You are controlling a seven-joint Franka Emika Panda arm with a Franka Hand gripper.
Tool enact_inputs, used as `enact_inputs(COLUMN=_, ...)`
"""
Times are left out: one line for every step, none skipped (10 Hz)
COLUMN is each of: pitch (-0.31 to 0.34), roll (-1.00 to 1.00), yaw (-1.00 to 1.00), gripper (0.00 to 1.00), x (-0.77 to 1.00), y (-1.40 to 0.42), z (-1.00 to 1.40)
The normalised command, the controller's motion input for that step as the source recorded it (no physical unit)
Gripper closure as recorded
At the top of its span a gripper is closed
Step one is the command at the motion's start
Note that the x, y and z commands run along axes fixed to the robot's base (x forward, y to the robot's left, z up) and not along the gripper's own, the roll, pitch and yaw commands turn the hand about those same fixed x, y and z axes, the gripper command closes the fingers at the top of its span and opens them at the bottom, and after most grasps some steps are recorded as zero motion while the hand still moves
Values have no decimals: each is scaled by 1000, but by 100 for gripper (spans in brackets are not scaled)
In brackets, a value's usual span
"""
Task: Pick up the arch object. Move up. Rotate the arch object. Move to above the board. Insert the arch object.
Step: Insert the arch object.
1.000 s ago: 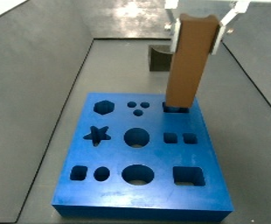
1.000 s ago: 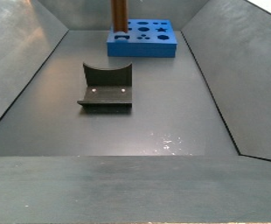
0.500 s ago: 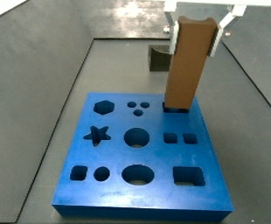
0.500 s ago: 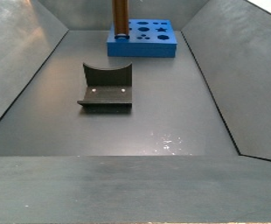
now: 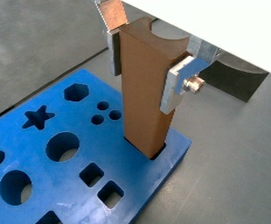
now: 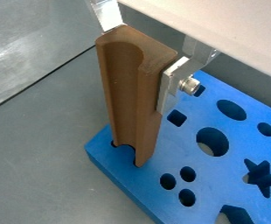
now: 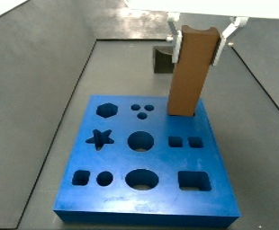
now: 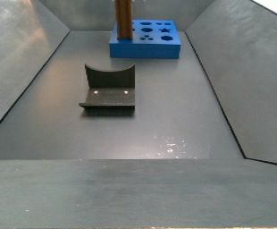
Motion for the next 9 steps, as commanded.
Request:
enact_inputs(pitch=0, roll=0, yaw=0, gripper=100, x=154, y=0, z=-226)
enact_inputs(pitch=0, roll=0, yaw=0, gripper=100, x=163, y=0, z=-214)
enact_inputs(pitch=0, roll=17, yaw=0, gripper=100, x=120, y=0, z=-277)
enact_inputs(pitch=0, roll=59, yaw=0, gripper=100, x=26, y=0, z=-337)
enact_inputs(pitch=0, roll=109, yaw=0, gripper=100, x=0, y=0, z=-403)
enact_inputs(pitch=0, roll=147, yaw=0, gripper=100, x=0, y=0, z=-474)
enact_inputs(pitch=0, roll=164, yaw=0, gripper=100, x=0, y=0, z=-503)
enact_inputs(pitch=0, roll=150, yaw=0, gripper=100, x=-77, y=0, z=-471)
enact_inputs(pitch=-114, roll=0, yaw=0, gripper=100, x=-111, y=0, z=0)
